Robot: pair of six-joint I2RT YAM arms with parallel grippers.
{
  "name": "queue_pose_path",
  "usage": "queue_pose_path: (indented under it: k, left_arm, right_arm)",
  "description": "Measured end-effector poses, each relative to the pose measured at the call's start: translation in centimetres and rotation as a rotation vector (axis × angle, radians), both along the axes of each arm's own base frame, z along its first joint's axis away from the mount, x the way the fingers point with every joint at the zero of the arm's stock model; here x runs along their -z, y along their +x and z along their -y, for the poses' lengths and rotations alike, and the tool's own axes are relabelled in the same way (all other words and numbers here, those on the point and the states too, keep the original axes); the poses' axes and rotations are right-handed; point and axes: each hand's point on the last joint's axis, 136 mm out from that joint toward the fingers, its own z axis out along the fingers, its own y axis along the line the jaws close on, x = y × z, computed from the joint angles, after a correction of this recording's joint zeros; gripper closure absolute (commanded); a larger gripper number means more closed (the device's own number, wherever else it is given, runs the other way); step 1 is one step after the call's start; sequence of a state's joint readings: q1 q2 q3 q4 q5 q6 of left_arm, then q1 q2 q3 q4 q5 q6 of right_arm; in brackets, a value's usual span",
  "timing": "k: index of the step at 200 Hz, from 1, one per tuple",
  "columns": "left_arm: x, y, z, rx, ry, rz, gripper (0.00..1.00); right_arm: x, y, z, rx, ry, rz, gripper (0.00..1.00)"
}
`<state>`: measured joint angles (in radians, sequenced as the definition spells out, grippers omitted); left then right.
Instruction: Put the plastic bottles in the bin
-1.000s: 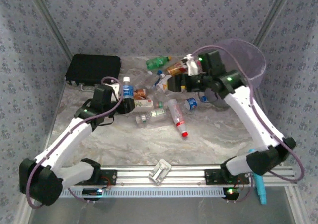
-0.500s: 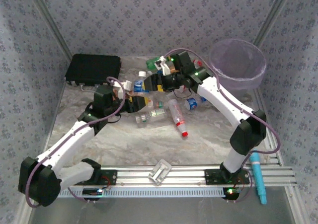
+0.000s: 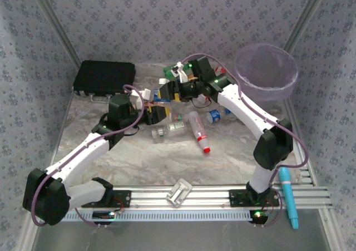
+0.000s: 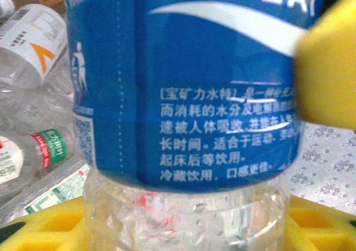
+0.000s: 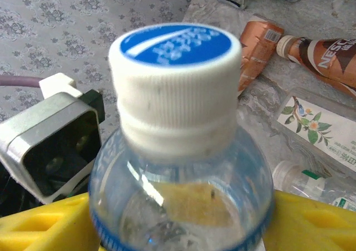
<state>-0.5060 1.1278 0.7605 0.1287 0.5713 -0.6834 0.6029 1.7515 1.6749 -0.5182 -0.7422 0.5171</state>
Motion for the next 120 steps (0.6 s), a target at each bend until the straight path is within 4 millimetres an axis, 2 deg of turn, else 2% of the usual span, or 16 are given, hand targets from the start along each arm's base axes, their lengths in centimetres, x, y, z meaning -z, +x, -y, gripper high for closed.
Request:
queue_pose_path:
  k: [18,34,75,99,120]
  left_arm:
    - [-0.09,-0.35,0.34,0.018,-0.004,0.001,0.81]
    - [-0.08,-0.47,0.45,0.022,-0.004,0.001,0.81]
    - [-0.03,-0.4,0.39,0.017,-0.001,0.0,0.79]
    - [-0.04,-0.3,0.34,0.011,0.001,0.001,0.61]
    - [-0.01,-0.23,0.28,0.006,0.006,0.0,0.31]
  right_arm:
    - [0.27,-0.1,-0.42,-0.013,0.004,-0.005,0.22]
    - [0.54,-0.09,-0.76,-0.022,0.007,-0.013,0.22]
    - [0.74,-0.02,-0.96,-0.027,0.01,-0.018,0.38]
    - [0.73,0.03,-0.93,-0.027,0.01,-0.015,0.46]
    - [0.72,0.08,-0.86,-0.028,0.01,-0.011,0.46]
